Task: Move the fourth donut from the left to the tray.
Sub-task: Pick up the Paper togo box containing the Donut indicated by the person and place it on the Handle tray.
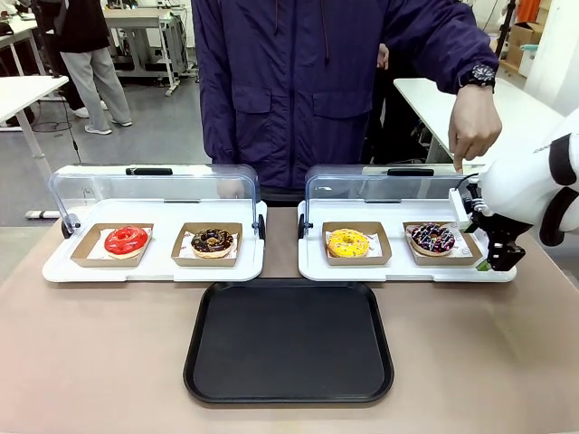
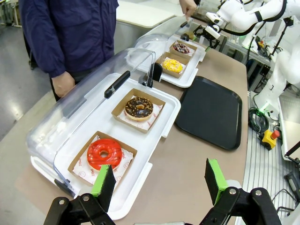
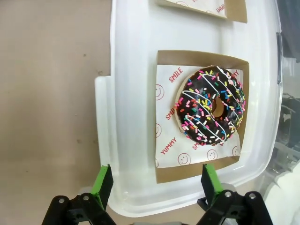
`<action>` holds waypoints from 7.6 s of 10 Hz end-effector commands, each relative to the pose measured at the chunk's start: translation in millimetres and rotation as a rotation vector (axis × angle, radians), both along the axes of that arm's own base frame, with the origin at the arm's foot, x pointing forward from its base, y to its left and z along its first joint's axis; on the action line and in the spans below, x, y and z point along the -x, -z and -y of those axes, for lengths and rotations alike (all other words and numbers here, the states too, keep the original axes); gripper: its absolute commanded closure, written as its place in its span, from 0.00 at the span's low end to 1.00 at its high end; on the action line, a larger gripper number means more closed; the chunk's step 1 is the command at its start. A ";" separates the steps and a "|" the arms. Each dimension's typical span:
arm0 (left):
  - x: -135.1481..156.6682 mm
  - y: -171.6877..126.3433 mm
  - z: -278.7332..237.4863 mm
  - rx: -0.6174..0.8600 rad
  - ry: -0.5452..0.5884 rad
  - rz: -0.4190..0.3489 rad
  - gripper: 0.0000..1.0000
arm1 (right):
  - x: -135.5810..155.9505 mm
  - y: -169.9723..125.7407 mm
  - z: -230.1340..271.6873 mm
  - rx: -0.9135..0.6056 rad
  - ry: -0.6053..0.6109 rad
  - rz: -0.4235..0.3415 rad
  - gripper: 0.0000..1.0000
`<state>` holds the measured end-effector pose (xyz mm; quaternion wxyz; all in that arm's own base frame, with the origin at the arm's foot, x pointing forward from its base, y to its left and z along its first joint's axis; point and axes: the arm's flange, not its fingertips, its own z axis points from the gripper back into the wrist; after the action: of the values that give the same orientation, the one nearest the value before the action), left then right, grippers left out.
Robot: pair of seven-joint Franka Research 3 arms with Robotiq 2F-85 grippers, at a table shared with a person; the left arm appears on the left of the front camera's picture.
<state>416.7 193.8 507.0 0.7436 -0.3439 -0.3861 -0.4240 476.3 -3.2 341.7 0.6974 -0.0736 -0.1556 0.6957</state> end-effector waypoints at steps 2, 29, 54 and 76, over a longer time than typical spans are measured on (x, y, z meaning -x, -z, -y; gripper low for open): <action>0.6 -3.0 0.7 0.003 0.008 0.002 0.00 | -19.4 9.7 7.8 0.009 -0.019 0.008 0.00; 0.6 -3.0 0.7 0.003 0.008 0.002 0.00 | -48.9 35.2 9.8 -0.014 -0.013 -0.117 1.00; 0.6 -3.0 0.7 0.003 0.008 0.002 0.00 | 157.6 -41.9 -241.1 -0.053 -0.007 -0.072 0.98; 0.6 -3.0 0.7 0.003 0.008 0.002 0.00 | 194.7 30.5 -298.4 -0.061 -0.038 -0.269 0.42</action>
<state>416.6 193.9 507.3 0.7435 -0.3440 -0.3861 -0.4241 298.1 310.2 307.8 0.7049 0.0259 -0.0865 0.7036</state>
